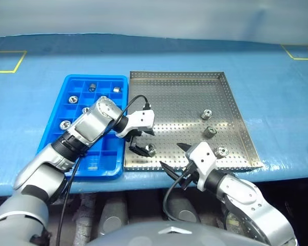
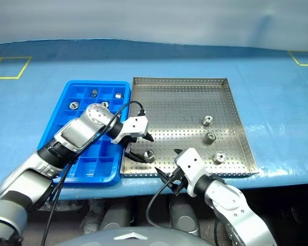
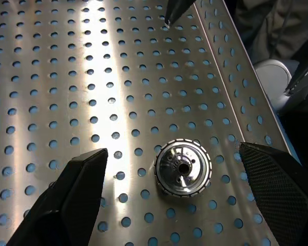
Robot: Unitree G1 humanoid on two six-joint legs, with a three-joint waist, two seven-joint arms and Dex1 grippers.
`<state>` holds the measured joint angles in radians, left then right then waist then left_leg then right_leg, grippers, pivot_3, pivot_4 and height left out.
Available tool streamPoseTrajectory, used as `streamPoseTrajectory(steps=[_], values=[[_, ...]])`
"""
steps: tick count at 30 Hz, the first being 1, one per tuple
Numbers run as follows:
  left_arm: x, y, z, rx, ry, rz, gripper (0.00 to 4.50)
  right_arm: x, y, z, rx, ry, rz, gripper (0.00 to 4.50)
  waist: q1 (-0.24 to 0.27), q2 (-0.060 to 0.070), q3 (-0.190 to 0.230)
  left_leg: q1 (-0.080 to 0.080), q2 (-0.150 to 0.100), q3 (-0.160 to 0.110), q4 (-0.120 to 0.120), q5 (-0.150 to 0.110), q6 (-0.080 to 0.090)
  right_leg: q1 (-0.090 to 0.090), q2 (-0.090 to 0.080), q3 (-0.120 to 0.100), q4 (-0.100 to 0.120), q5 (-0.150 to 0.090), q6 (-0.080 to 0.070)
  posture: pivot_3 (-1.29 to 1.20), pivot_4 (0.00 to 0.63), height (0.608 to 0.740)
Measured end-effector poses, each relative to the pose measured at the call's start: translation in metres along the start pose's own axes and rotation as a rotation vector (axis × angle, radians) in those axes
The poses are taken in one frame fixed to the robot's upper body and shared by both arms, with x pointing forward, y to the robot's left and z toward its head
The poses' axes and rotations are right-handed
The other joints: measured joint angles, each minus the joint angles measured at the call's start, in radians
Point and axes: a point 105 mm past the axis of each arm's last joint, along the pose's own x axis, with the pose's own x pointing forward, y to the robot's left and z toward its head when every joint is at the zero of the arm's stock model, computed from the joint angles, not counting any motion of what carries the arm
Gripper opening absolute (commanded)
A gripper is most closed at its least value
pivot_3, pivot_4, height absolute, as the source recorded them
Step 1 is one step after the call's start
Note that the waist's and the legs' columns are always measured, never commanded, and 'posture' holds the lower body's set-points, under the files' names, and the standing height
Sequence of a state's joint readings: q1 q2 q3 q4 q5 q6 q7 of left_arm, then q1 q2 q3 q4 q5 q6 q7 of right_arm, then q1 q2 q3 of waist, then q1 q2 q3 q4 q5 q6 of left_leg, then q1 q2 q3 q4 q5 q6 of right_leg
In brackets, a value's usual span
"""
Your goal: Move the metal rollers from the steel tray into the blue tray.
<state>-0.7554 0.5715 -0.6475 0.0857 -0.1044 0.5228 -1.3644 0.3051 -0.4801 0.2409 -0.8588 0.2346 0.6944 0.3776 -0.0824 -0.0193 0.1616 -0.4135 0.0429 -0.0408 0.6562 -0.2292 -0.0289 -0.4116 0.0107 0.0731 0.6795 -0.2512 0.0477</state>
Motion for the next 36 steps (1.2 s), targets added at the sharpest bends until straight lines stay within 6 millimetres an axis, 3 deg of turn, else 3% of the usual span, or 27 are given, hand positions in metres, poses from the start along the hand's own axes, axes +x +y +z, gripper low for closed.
streamPoseTrajectory(steps=[6,14,15,20,23,26,28,31,36], values=[[0.012,0.001,-0.008,0.030,0.067,-0.024,4.47,0.002,0.000,0.002,-0.004,-0.009,-0.010,4.50,0.000,0.000,0.000,0.000,0.000,0.000,0.000,0.000,0.000,0.000,0.000,0.000,0.000,0.000,0.000,-0.12,0.150,0.740],[0.020,0.006,-0.008,0.067,0.106,0.002,1.88,0.004,-0.001,0.006,-0.010,-0.024,-0.025,4.50,-0.001,0.000,0.000,0.000,0.000,0.000,0.001,0.000,0.000,0.000,0.000,0.000,0.000,0.000,0.000,-0.12,0.150,0.740],[0.020,0.006,-0.008,0.067,0.105,0.001,1.70,0.005,0.000,0.006,-0.010,-0.024,-0.023,4.50,-0.001,0.000,0.000,0.000,0.000,0.000,0.001,0.000,0.000,0.000,0.000,0.000,0.000,0.000,0.000,-0.12,0.150,0.740],[0.015,0.008,-0.006,0.027,0.069,0.033,1.71,0.005,0.000,0.007,-0.016,-0.027,-0.020,4.50,0.000,0.000,0.000,0.000,0.000,0.000,0.001,0.000,0.000,0.000,0.000,0.000,0.000,0.000,0.001,-0.08,0.150,0.740],[-0.002,0.021,0.011,-0.046,-0.090,0.170,1.71,0.008,-0.001,0.012,-0.032,-0.043,-0.010,4.50,0.004,0.000,0.000,0.000,0.000,-0.001,0.001,0.000,0.000,0.000,0.000,0.000,0.001,0.000,0.001,-0.05,0.150,0.740],[-0.035,0.038,0.036,-0.109,-0.298,0.393,1.71,0.013,-0.002,0.018,-0.039,-0.066,0.009,4.50,0.011,0.000,0.000,0.000,0.000,-0.001,0.002,0.000,0.000,0.001,0.000,0.000,0.001,0.001,0.001,0.00,0.150,0.740],[-0.057,0.043,0.039,-0.163,-0.384,0.528,1.71,0.016,-0.002,0.022,-0.037,-0.083,0.022,4.50,0.013,0.000,0.000,0.000,0.001,-0.001,0.001,0.000,0.000,0.001,0.000,0.000,0.001,0.001,0.001,0.02,0.150,0.740],[-0.085,0.039,0.022,-0.287,-0.422,0.730,1.71,0.027,-0.001,0.029,-0.049,-0.103,0.060,4.50,0.018,0.000,0.000,0.001,0.001,-0.002,0.000,0.000,0.000,0.001,0.001,-0.001,0.001,0.001,0.001,0.07,0.150,0.740],[-0.110,0.015,-0.028,-0.548,-0.341,1.050,1.71,0.054,0.006,0.047,-0.069,-0.151,0.148,4.50,0.044,0.000,0.000,0.001,0.001,-0.003,0.000,0.000,0.000,0.001,0.000,-0.002,0.001,0.001,0.001,0.15,0.150,0.740]])
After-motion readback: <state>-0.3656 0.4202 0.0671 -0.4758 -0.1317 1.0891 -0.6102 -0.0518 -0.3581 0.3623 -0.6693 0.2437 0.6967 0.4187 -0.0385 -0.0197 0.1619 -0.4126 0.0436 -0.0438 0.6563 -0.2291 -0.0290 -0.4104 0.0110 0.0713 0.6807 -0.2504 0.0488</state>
